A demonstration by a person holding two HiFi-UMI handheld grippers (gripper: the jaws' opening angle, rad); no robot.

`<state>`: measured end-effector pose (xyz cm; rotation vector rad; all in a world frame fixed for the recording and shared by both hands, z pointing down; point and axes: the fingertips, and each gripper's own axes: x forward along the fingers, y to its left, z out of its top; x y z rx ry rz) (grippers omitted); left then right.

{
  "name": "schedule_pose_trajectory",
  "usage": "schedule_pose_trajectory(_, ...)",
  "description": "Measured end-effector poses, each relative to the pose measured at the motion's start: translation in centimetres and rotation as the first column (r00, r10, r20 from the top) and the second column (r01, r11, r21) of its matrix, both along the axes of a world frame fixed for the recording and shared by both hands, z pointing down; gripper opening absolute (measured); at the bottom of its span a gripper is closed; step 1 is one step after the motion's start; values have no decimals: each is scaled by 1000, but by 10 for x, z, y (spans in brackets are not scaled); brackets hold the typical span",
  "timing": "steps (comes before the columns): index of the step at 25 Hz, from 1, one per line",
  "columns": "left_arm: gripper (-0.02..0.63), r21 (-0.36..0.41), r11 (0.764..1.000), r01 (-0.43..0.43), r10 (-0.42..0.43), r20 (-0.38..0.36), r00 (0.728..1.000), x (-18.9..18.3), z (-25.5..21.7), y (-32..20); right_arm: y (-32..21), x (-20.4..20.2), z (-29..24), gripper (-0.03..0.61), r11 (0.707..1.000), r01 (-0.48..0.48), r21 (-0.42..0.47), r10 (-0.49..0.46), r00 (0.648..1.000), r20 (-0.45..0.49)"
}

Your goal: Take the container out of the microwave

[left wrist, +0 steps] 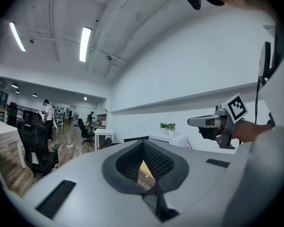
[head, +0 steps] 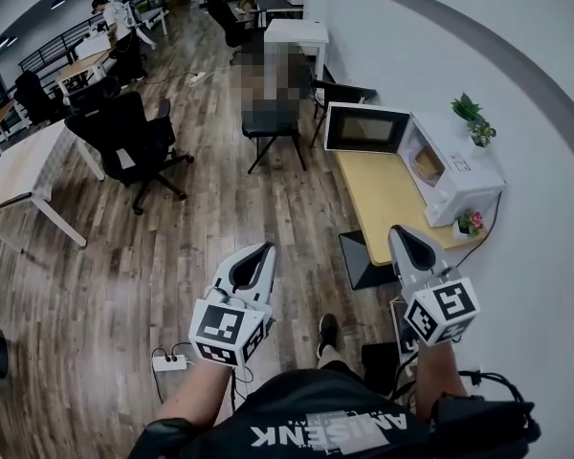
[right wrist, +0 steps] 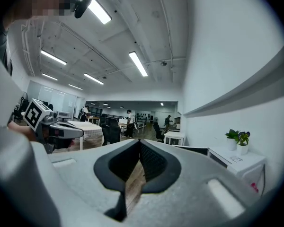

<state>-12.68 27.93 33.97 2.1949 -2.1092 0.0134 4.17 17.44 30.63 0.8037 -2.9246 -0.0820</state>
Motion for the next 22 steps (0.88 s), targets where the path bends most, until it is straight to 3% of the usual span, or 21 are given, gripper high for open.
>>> schedule_pose_trajectory(10,2,24,996,81,-81,-14,997,-33,-13,-93,-96,-35,-8,6,997,71,19,-72,997,26)
schedule_pose_trajectory(22,2,5,997,74,-75,18,997,-30,-22,-244,-247,-17,-8,6,999,47,20,-48,998,35)
